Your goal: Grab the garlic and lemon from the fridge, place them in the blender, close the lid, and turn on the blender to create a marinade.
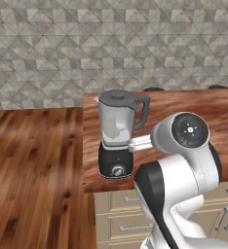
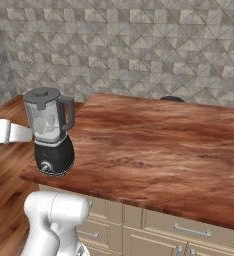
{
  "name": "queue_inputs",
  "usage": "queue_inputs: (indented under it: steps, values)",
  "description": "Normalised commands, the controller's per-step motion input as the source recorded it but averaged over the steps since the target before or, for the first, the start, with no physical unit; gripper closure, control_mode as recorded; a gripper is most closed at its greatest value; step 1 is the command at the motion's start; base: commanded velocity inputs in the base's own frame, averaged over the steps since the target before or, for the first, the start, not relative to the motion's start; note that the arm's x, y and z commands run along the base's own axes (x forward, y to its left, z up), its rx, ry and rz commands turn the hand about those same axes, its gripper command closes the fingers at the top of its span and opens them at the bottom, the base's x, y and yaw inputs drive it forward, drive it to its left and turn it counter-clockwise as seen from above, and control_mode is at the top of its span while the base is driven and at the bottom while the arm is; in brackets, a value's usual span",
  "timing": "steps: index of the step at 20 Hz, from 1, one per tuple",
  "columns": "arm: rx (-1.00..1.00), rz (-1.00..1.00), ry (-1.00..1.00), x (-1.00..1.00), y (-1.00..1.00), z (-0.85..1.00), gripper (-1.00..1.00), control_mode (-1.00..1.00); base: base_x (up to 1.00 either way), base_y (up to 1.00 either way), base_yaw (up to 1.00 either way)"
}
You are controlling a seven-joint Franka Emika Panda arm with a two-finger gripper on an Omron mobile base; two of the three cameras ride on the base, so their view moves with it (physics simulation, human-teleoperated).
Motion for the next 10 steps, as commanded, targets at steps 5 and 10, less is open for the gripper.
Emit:
queue_inputs:
  steps: [5,10]
  values:
    - [0.19,-0.31,0.02,-0.3,0.02,0.0,-1.0,-1.0,0.0,0.0,0.0]
    - [0.19,-0.22,0.11,-0.09,0.1,0.0,-1.0,-1.0,0.0,0.0,0.0]
